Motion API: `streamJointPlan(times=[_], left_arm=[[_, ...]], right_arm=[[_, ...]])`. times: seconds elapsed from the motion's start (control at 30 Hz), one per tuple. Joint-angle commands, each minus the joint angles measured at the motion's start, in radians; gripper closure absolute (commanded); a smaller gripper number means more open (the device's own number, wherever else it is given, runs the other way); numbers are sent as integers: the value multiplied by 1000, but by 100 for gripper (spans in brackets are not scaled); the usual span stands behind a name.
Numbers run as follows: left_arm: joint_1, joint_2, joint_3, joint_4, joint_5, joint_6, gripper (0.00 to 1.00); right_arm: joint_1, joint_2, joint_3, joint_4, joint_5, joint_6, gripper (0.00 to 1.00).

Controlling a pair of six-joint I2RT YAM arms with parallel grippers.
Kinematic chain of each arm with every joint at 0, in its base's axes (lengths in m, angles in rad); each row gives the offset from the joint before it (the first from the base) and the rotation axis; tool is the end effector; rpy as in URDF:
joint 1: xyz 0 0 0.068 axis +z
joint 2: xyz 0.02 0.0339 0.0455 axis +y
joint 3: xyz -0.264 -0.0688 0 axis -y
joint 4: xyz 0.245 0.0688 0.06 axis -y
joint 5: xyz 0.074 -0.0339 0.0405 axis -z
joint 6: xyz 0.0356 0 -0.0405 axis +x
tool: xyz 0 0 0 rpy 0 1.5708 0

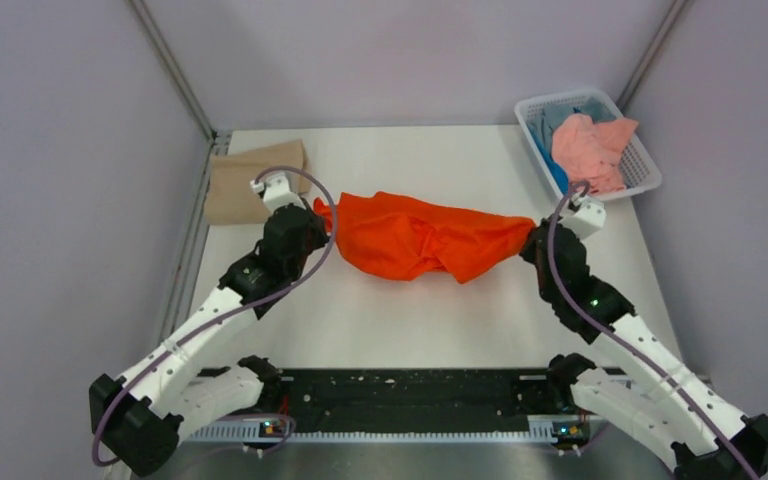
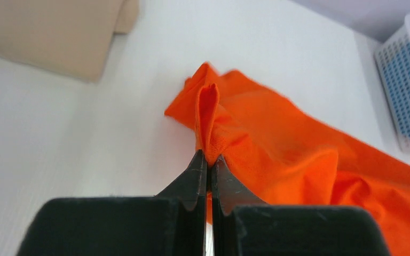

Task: Fold and stack the t-shirts
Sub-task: Flatten out the tshirt

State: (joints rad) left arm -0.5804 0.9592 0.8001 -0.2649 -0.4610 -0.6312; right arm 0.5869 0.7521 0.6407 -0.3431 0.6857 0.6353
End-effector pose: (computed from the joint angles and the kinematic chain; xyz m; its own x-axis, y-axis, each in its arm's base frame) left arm 0.1896 -0.1054 0.3065 -0.3675 -0.3910 -0.8438 -0.0803 0.9173 -0.3901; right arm 0.1529 0.0746 0.2817 -0.2675 0.3737 -0.8881 0.2532 0.9166 0.3094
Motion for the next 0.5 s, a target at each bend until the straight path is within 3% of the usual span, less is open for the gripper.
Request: streamJointPlan(times=[0.0,0.23,0.47], left_arm=[[58,62,137,56,-52,6,100],[330,377,587,-24,232,-15,100],[391,572,1173,-142,349,102,100]], right_arm=[[-88,27,152,67,-61,-144,100],[-280,382,553,118,-237,-285,100],[-365,558,989,151,-372,-384,100]])
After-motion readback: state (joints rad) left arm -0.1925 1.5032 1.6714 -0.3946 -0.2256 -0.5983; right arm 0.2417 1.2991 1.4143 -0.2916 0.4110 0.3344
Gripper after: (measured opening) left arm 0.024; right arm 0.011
